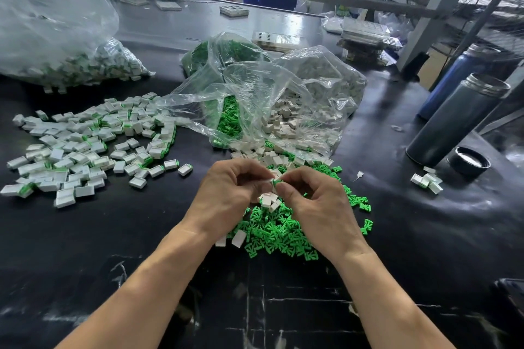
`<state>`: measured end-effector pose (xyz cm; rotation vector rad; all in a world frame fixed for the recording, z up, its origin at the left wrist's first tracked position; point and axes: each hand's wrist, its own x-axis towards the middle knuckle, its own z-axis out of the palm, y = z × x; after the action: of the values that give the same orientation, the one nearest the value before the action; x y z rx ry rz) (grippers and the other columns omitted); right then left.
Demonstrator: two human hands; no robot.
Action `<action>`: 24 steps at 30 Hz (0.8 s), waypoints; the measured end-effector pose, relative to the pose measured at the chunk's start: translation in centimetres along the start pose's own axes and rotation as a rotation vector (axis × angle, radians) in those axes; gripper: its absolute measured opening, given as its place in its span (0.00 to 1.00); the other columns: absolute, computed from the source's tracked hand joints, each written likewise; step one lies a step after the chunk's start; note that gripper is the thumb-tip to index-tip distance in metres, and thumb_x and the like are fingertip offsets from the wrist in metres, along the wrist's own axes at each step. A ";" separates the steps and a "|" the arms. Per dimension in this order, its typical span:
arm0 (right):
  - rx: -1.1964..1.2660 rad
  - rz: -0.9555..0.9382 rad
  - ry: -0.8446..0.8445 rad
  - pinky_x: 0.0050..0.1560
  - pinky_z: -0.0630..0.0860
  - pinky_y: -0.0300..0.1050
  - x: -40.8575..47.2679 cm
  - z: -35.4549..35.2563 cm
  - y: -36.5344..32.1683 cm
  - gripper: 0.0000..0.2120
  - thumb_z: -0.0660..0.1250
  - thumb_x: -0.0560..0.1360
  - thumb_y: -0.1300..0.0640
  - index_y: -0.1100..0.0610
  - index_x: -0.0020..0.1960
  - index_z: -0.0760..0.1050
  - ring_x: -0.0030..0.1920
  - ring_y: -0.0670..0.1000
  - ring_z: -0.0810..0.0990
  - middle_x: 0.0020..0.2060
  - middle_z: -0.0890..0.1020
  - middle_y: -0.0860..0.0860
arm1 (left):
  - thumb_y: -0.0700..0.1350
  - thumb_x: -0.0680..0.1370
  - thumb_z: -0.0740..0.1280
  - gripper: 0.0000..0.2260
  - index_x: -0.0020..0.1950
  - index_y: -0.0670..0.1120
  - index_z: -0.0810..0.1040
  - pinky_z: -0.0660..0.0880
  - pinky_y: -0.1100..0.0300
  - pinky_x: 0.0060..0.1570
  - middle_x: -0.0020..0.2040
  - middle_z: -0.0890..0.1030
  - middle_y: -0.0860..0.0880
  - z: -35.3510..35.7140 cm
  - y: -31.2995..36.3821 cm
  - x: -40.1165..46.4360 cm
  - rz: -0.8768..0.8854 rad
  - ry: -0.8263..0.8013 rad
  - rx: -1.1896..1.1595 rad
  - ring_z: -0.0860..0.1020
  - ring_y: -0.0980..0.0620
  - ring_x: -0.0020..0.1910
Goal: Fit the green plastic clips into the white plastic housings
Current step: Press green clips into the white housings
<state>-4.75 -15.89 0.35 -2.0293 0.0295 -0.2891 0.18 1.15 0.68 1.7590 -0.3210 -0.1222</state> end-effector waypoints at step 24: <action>-0.219 -0.095 -0.086 0.33 0.71 0.32 -0.3 -0.7 -0.8 0.06 0.76 0.77 0.58 0.53 0.42 0.83 0.31 0.42 0.76 0.32 0.80 0.45 | 0.31 0.72 0.76 0.11 0.41 0.47 0.88 0.80 0.40 0.36 0.38 0.81 0.53 -0.4 0.1 0.2 0.114 -0.073 0.129 0.81 0.39 0.36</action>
<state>-5.25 -16.05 1.30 -2.2631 -0.0932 -0.2671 0.49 1.41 0.93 1.8619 -0.4913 -0.0855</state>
